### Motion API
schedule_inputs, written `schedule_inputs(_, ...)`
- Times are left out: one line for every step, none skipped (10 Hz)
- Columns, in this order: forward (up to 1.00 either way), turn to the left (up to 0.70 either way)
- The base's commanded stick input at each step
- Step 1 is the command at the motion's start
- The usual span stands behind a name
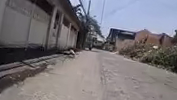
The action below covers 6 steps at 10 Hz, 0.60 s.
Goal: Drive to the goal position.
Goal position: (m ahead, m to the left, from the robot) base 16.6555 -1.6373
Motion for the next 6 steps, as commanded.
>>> schedule_inputs(1.00,0.00)
schedule_inputs(1.00,-0.07)
schedule_inputs(1.00,-0.37)
schedule_inputs(1.00,-0.40)
schedule_inputs(1.00,-0.40)
schedule_inputs(1.00,-0.20)
